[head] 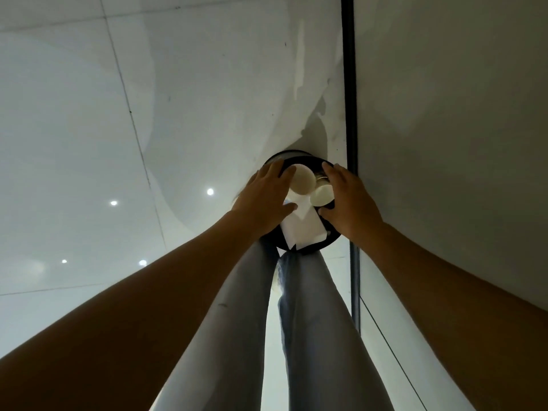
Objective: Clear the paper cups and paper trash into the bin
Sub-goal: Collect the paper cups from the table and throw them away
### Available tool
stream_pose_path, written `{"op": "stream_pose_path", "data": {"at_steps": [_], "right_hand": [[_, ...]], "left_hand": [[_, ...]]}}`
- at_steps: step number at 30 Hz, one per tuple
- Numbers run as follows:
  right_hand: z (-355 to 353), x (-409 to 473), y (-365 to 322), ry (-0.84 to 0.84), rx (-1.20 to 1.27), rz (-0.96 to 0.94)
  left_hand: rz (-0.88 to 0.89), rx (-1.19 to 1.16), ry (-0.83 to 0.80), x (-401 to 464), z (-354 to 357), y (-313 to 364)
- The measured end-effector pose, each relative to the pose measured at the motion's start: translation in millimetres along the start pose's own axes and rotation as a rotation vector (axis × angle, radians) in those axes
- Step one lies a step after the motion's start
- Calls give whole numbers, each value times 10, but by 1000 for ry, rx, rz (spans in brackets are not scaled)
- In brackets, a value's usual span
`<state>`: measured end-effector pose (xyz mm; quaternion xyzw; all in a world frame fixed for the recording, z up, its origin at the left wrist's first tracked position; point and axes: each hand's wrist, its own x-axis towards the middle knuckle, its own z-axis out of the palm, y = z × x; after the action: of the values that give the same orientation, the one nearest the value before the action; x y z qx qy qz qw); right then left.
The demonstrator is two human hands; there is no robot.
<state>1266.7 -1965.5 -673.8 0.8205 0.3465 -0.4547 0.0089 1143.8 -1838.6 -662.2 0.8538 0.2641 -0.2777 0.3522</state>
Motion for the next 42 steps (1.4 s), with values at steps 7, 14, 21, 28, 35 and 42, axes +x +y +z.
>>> {"op": "stream_pose_path", "data": {"at_steps": [7,14,21,28,35,42], "right_hand": [[-566,-730,-402,-12,-12,-20],[-1276,-1471,-1027,-9,-107,-151],[-1753,-2361,-1797,-5,-248,-371],[-1482,-3336,-2885,-55,-456,-692],[-505,-4506,-3831,-147,-648,-1041],[1140,-5866,-4272,-289,-828,-1255]], "left_hand": [[-118,2,17,-1006,-619,106],[-248,-94,183,-1937,-1239,460],[-373,-187,371,-3077,-1585,889],[-589,-298,561,-4472,-1441,910],[-890,-478,782,-6088,-742,705],[-1158,-661,903,-7737,656,631]]}}
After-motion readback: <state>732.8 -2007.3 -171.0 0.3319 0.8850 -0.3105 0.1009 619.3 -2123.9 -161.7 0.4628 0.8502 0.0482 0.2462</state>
